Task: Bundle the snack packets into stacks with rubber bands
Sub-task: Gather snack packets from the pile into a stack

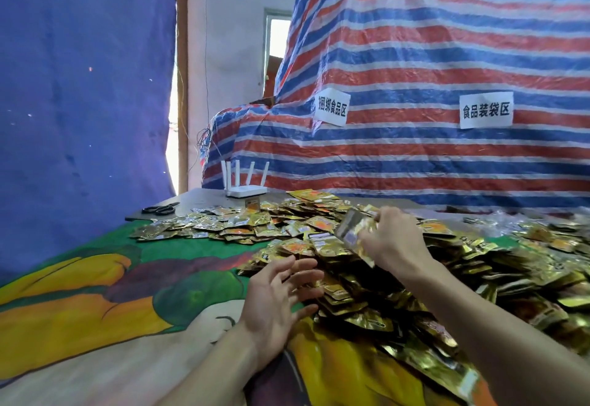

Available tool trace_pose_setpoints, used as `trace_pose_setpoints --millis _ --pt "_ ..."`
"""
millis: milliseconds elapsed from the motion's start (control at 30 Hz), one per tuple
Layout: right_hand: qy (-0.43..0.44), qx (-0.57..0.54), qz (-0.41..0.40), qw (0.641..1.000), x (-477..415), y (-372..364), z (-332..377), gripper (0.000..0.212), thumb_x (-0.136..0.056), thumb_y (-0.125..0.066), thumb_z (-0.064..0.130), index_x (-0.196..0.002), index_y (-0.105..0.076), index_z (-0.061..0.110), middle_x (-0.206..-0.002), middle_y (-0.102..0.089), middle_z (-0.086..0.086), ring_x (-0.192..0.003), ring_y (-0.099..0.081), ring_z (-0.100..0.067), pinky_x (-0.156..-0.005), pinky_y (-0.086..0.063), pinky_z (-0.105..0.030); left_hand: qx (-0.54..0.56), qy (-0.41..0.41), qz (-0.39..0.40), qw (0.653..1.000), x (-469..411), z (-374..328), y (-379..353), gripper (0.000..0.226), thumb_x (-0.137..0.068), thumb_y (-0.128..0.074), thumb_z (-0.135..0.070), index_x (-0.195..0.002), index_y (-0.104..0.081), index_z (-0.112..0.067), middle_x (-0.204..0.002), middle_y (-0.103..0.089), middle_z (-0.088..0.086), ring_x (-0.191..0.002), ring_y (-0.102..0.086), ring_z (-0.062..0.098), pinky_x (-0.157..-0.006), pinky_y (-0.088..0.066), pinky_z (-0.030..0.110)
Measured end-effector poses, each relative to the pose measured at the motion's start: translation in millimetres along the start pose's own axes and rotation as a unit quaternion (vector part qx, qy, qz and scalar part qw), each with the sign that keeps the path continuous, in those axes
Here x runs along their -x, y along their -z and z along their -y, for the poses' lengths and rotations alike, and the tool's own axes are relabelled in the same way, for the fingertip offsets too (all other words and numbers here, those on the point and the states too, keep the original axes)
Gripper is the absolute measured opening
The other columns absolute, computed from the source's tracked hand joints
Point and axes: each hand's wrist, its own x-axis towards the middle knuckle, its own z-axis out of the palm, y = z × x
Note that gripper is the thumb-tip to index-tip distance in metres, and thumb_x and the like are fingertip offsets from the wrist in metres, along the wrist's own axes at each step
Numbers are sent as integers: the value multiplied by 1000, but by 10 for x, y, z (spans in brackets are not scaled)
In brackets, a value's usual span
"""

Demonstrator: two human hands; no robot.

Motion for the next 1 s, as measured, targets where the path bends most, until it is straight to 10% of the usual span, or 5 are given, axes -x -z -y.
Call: trace_pose_setpoints --millis 133,400,633,733,1000 --pt "9 287 39 957 -19 -90 46 36 -92 -51 42 -105 -67 13 -128 -56 -20 -120 -46 -35 -99 -38 -42 -75 -16 -22 997 31 26 -59 29 -81 -58 -34 -95 -73 -13 -89 -70 4 -71 -61 16 -66 -42 30" --pt "30 238 115 964 -397 26 512 29 -89 -54 45 -95 -54 17 -119 -62 -16 -111 -51 -34 -92 -41 -43 -189 -154 -263 933 -299 -356 -5 16 -95 -55 -13 -81 -63 -11 -76 -60 3 -69 -55 20 -61 -42 27" --pt "150 167 221 949 -1005 -736 1034 16 -86 -60 23 -74 -54 15 -77 -60 -1 -66 -53 -16 -50 -38 -25 -632 -114 -239 728 -1091 -865 884 13 -90 -59 -16 -99 -59 -25 -114 -60 -2 -105 -57 17 -100 -46 41" --pt "174 165 303 922 -1272 -1289 1185 30 -88 -67 21 -116 -65 13 -120 -66 -7 -103 -63 -23 -82 -55 -34 -753 -27 -221 619 -1385 -972 1291 43 -81 -61 -18 -122 -54 -30 -136 -48 -2 -128 -43 21 -115 -30 47" --pt "145 195 325 914 -1654 -2412 1315 68 -89 -63 23 -151 -34 21 -146 -41 -16 -129 -47 -34 -105 -46 -43 -797 15 -158 582 -2023 -1047 1969 76 -82 -61 -23 -152 -33 -30 -162 -23 1 -148 -25 24 -121 -17 50"
